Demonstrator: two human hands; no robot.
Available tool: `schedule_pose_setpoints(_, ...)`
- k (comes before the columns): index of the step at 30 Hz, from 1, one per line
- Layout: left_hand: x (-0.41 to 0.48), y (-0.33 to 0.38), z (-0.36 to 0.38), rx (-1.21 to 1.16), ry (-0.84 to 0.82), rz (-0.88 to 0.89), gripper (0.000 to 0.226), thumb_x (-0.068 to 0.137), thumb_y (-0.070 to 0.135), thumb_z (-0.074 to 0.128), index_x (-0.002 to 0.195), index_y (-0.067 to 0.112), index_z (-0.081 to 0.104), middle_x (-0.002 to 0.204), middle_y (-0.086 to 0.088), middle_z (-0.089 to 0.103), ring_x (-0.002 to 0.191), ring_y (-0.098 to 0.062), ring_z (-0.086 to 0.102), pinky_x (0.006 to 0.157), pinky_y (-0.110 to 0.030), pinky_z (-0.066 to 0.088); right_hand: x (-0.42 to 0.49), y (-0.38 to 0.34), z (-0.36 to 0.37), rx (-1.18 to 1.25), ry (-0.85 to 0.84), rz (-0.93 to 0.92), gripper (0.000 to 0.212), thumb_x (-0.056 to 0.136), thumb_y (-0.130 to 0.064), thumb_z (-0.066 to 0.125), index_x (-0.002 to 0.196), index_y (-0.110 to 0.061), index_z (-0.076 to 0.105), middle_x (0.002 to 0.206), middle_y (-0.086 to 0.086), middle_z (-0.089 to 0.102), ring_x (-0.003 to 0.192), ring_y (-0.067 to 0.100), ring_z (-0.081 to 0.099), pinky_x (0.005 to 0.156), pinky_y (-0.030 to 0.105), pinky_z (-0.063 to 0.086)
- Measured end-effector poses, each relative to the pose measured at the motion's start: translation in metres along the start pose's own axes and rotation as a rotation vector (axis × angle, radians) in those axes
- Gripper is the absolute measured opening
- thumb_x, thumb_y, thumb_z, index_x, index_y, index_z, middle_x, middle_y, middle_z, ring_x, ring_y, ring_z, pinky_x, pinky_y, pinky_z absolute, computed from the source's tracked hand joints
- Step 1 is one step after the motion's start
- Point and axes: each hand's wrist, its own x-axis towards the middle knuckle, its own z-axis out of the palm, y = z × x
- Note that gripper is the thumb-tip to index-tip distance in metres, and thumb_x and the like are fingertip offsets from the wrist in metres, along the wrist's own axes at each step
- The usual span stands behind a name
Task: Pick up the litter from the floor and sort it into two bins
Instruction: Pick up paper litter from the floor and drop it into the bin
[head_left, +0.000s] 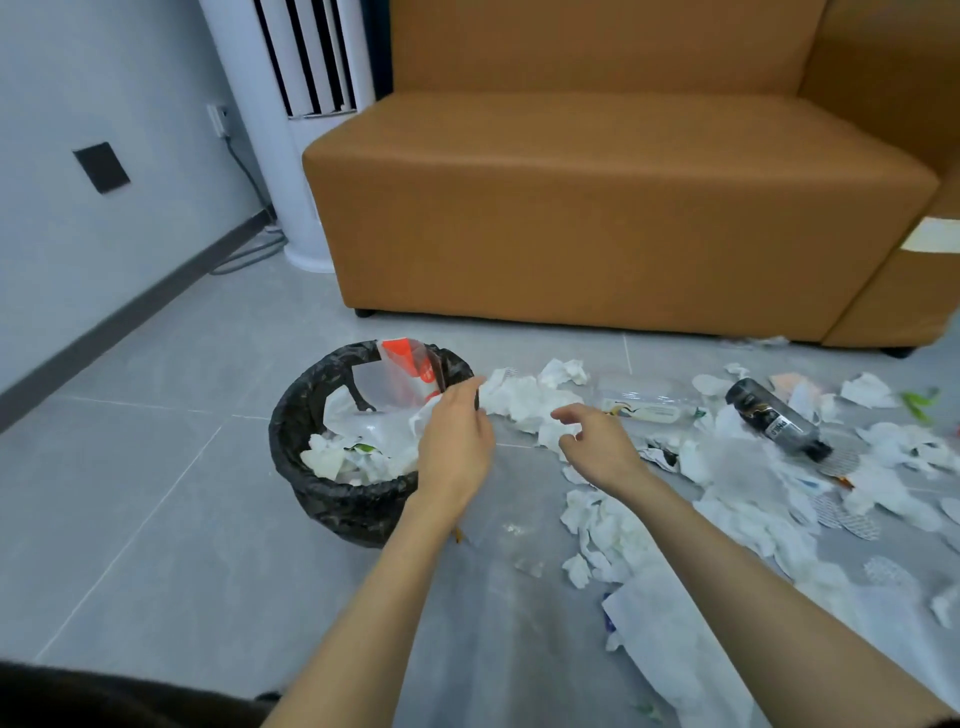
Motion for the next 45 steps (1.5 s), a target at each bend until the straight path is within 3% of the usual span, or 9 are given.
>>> schedule_pose_setpoints(4,-0.009,0.019,0.029,-0.045,-0.097,0.057,0.043,0.097,0.009,0.039,0.140,0.015,0.040,0.143,-0.001,0.043,0.130,-0.016,0.041,0.102,-0.022,0.031,-0.019,0.048,-0.004,0.019,-0.026,0.219,0.039,0.090,-0.008,0.050,0.129,-0.010,0.052,0.128,0.008,0.056,0.109,0.020,0.055,0.081,0.024,0.040)
schedule_pose_setpoints(8,-0.018,0.027,0.063,-0.074,-0.224,0.039,0.044,0.097,0.008,0.039,0.141,0.015,0.038,0.144,-0.002,0.041,0.131,-0.016,0.040,0.102,-0.021,0.030,-0.047,0.106,-0.002,-0.018,-0.098,0.426,0.045,0.088,-0.011,0.052,0.132,-0.011,0.048,0.134,0.013,0.049,0.119,0.025,0.050,0.093,0.030,0.041)
schedule_pose_setpoints(11,-0.026,0.023,0.086,-0.063,-0.319,-0.011,0.045,0.097,0.007,0.039,0.141,0.015,0.038,0.144,-0.004,0.041,0.131,-0.018,0.041,0.103,-0.023,0.032,-0.071,0.143,0.003,-0.012,-0.162,0.538,0.049,0.084,-0.013,0.057,0.131,-0.012,0.047,0.133,0.016,0.046,0.110,0.026,0.053,0.091,0.034,0.044)
schedule_pose_setpoints(20,-0.069,0.004,0.141,-0.013,-0.558,-0.110,0.042,0.092,0.001,0.042,0.133,0.007,0.046,0.135,-0.011,0.050,0.123,-0.023,0.048,0.097,-0.021,0.033,-0.138,0.198,0.026,-0.138,-0.314,0.583,0.081,0.076,-0.029,0.072,0.142,-0.024,0.026,0.136,0.014,0.034,0.127,0.030,0.038,0.103,0.032,0.036)
schedule_pose_setpoints(27,-0.102,-0.005,0.170,0.035,-0.787,-0.128,0.050,0.090,0.008,0.049,0.139,0.016,0.041,0.141,-0.006,0.043,0.127,-0.019,0.044,0.099,-0.019,0.033,-0.144,0.206,0.041,-0.031,-0.129,0.419,0.035,0.078,-0.016,0.068,0.111,-0.019,0.059,0.111,0.005,0.061,0.106,0.021,0.055,0.083,0.024,0.040)
schedule_pose_setpoints(32,-0.108,-0.002,0.178,-0.038,-0.920,-0.034,0.068,0.079,0.018,0.071,0.139,0.017,0.040,0.136,0.001,0.044,0.126,-0.017,0.042,0.099,-0.022,0.034,-0.126,0.193,0.027,0.121,0.008,0.372,0.023,0.079,-0.015,0.070,0.093,-0.025,0.054,0.090,-0.004,0.059,0.088,0.016,0.055,0.076,0.026,0.042)
schedule_pose_setpoints(35,-0.109,0.000,0.183,-0.144,-0.803,-0.046,0.063,0.076,0.018,0.074,0.133,0.020,0.048,0.124,0.002,0.057,0.115,-0.016,0.054,0.090,-0.022,0.042,-0.113,0.179,0.010,0.211,0.073,0.375,0.024,0.080,-0.016,0.070,0.092,-0.019,0.050,0.072,-0.005,0.053,0.073,0.015,0.051,0.065,0.026,0.039)
schedule_pose_setpoints(41,-0.083,0.022,0.160,-0.235,-0.458,-0.083,0.023,0.085,0.016,0.063,0.108,0.016,0.070,0.093,0.002,0.070,0.081,-0.012,0.062,0.066,-0.017,0.042,-0.093,0.151,-0.021,0.425,0.163,0.317,0.015,0.076,-0.017,0.078,0.078,-0.017,0.063,0.075,-0.001,0.064,0.067,0.010,0.058,0.053,0.006,0.042)
schedule_pose_setpoints(45,-0.054,0.033,0.123,-0.370,-0.315,-0.123,0.013,0.087,0.012,0.062,0.092,0.016,0.073,0.072,0.002,0.064,0.056,-0.003,0.048,0.055,-0.015,0.039,-0.079,0.125,-0.042,0.633,0.290,0.333,0.013,0.074,-0.019,0.079,0.081,-0.015,0.070,0.085,0.001,0.070,0.078,0.013,0.065,0.070,0.019,0.052)
